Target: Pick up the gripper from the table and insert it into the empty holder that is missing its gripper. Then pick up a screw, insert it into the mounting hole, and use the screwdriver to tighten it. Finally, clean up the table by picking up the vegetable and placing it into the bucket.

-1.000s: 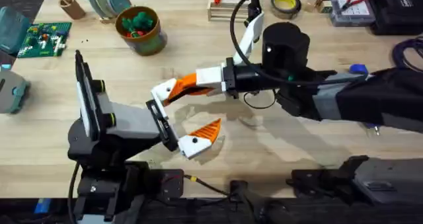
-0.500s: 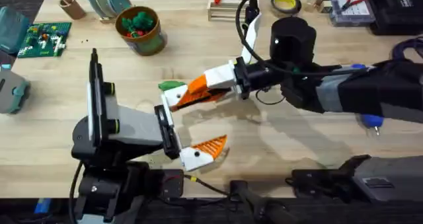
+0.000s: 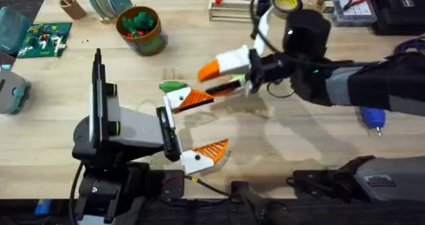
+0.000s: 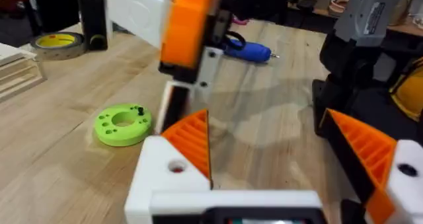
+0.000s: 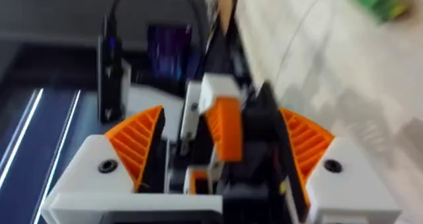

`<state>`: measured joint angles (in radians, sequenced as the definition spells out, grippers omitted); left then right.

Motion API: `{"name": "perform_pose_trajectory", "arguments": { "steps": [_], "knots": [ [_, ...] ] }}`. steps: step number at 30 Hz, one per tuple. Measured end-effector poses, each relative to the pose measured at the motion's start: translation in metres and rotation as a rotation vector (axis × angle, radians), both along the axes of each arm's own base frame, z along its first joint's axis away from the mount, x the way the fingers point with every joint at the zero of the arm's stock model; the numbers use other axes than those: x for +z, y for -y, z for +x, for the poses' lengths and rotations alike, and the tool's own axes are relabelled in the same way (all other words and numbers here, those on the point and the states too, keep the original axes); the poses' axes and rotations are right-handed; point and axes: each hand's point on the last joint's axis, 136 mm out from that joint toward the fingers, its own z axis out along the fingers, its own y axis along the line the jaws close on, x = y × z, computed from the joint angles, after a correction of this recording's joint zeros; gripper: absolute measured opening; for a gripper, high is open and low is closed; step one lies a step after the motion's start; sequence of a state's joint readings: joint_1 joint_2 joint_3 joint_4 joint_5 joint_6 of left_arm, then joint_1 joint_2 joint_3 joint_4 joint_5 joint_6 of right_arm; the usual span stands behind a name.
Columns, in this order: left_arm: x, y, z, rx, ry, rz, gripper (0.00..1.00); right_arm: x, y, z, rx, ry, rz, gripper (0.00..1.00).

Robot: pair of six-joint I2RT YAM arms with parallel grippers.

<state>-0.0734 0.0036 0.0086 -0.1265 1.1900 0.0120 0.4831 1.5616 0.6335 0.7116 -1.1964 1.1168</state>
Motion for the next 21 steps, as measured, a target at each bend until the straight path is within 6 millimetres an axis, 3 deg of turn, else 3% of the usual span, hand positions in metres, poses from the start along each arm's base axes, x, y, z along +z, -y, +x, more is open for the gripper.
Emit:
{"name": "perform_pose_trajectory", "arguments": {
  "steps": [6,12,16,21],
  "knots": [
    [0.000,0.000,0.000,0.000,0.000,0.000,0.993,-0.004,0.031,0.062,-0.264,0.087,-0.037,0.965],
    [0.000,0.000,0.000,-0.001,0.000,0.000,0.993,0.018,0.059,0.120,-0.435,0.226,-0.079,0.968],
    [0.000,0.000,-0.001,-0.003,0.000,0.000,0.993,0.015,0.073,0.143,-0.494,0.224,-0.210,0.970],
    [0.000,0.000,-0.001,-0.003,0.000,0.000,0.993,0.016,0.084,0.157,-0.509,0.309,-0.375,0.970]
  ]
}}
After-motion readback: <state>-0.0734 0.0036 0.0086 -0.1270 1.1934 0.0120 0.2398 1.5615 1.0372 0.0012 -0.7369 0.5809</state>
